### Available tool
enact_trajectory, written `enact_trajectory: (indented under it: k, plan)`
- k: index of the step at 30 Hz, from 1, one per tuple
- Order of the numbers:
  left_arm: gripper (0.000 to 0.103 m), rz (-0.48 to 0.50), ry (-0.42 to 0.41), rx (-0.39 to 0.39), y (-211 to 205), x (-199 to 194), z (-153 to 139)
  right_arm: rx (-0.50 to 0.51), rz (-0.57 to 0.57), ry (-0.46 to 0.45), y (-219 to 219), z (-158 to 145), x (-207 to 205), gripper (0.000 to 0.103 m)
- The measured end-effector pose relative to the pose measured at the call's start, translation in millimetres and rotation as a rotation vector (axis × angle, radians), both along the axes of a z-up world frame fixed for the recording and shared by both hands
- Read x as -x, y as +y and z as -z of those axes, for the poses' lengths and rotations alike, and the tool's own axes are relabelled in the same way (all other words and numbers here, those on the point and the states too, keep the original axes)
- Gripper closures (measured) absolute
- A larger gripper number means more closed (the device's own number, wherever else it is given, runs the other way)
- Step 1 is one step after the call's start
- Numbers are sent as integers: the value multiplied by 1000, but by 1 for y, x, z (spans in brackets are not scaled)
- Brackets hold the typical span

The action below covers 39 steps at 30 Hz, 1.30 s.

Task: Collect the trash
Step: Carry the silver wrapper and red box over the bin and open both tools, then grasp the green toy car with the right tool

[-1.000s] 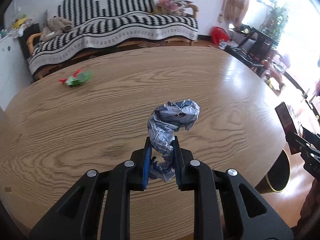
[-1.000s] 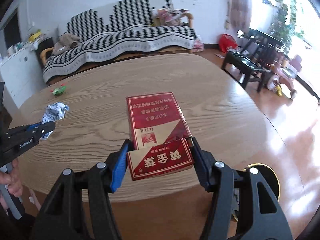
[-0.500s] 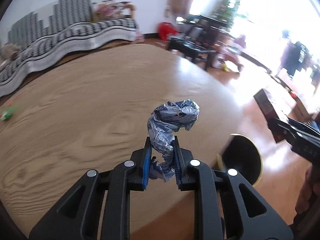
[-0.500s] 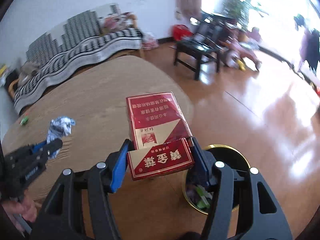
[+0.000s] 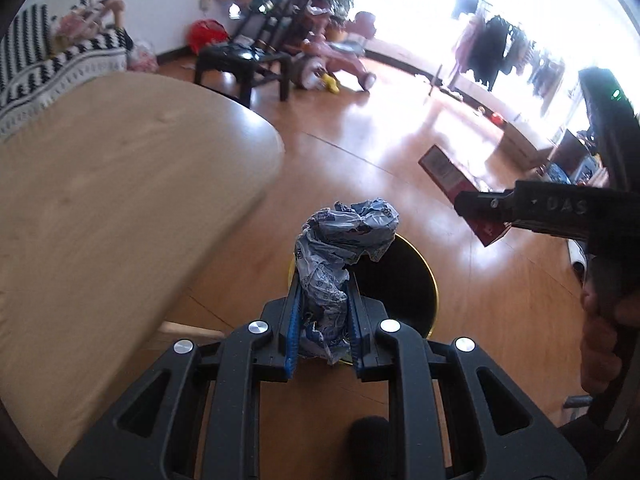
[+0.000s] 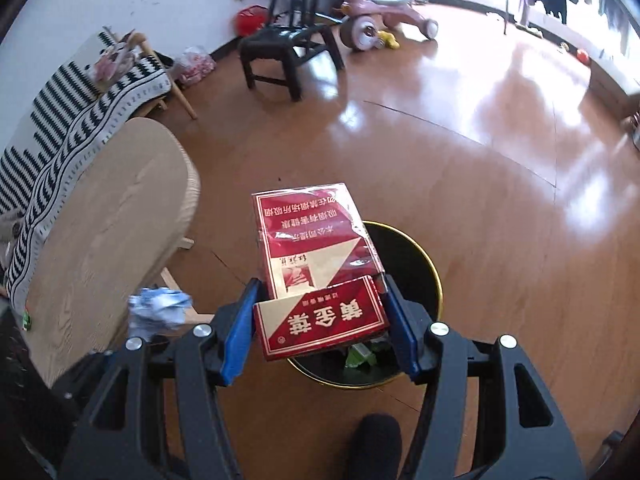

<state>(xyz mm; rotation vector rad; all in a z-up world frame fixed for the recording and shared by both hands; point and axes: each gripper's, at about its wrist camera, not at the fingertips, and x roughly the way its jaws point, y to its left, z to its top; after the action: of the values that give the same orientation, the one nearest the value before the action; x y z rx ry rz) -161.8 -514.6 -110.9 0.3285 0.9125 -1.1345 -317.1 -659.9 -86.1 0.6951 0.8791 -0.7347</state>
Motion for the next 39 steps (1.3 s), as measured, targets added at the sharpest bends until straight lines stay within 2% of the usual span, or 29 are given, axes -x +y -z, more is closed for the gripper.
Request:
enact_trajectory:
  k: [9,16,17,20,25,30,35,39]
  plan:
    - [83,53,27,-45,-34,8,26,-16,26,15,-7,5,4,44]
    - [82,77,59,-38,-51,2,30,-19,50,16,-10,5,2,43]
    - [74,81,63,-36,-54,2,31,-22,58,17,-7,5,4,43]
    - [34,81,56,-14,-54,4,32,-28,80,14,-9,4,4,28]
    - [28,76,57,-9,-55,5,32,-3,90,14,-6,-1,4,23]
    - [21,50,49,3,-49,0,20,4,73,6,-1,-5,-3,23]
    - [18,6,22,35,-20,-12,-5,28,24,-25,15,-18,-24,21]
    - [14,-56,-10,58,18,-34,-31,69,-49,-57,41,-36,-56,19]
